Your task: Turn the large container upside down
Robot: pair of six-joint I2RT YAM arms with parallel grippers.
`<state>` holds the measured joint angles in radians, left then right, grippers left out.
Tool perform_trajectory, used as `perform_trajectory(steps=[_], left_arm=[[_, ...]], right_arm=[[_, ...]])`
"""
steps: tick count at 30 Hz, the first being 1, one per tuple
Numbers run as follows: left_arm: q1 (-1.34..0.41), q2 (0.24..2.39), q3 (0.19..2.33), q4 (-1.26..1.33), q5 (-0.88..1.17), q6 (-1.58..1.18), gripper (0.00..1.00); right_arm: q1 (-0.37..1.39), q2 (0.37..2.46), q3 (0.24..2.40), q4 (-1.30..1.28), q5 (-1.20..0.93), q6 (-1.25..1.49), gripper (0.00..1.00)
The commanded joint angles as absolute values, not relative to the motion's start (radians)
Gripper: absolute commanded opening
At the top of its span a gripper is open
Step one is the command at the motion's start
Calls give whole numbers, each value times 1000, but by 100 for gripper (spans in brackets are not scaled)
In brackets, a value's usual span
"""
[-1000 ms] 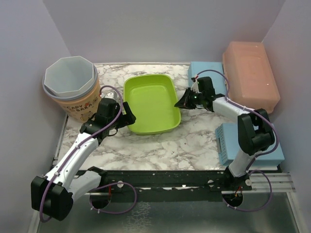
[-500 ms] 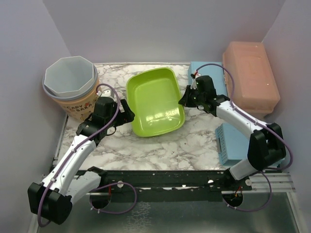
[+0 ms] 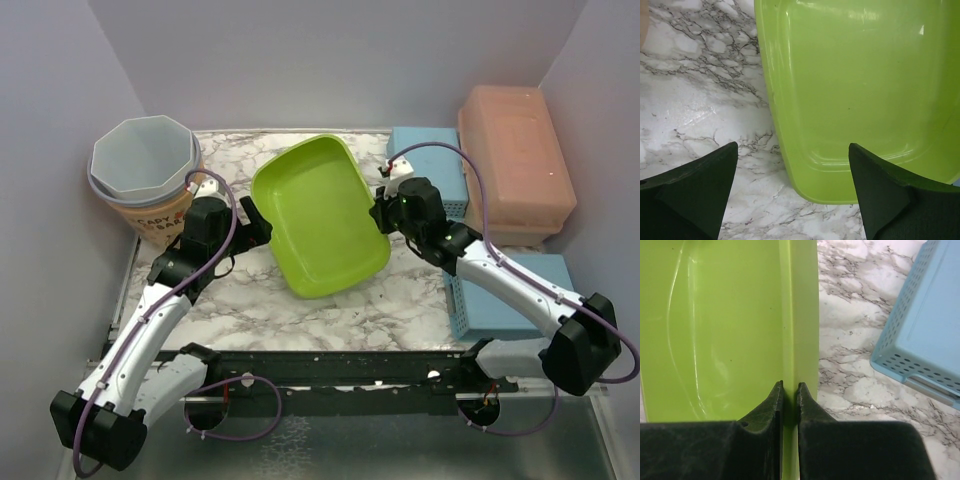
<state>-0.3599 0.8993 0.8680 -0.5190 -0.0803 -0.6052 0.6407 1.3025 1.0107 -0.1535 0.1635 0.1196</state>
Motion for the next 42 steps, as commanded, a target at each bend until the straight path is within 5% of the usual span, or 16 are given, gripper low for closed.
perform_trajectory(steps=[1, 10, 31, 42], left_arm=[[-357, 881, 910, -534, -107, -611, 93], [-357, 871, 931, -548, -121, -609, 94], [-357, 869, 936, -566, -114, -589, 95], [-357, 854, 953, -578, -134, -589, 96]], right_arm=[[656, 1213, 947, -11, 243, 28, 1], [682, 1182, 964, -9, 332, -75, 1], [737, 1198, 1038, 5, 132, -468, 1], [926, 1244, 970, 129, 402, -785, 1]])
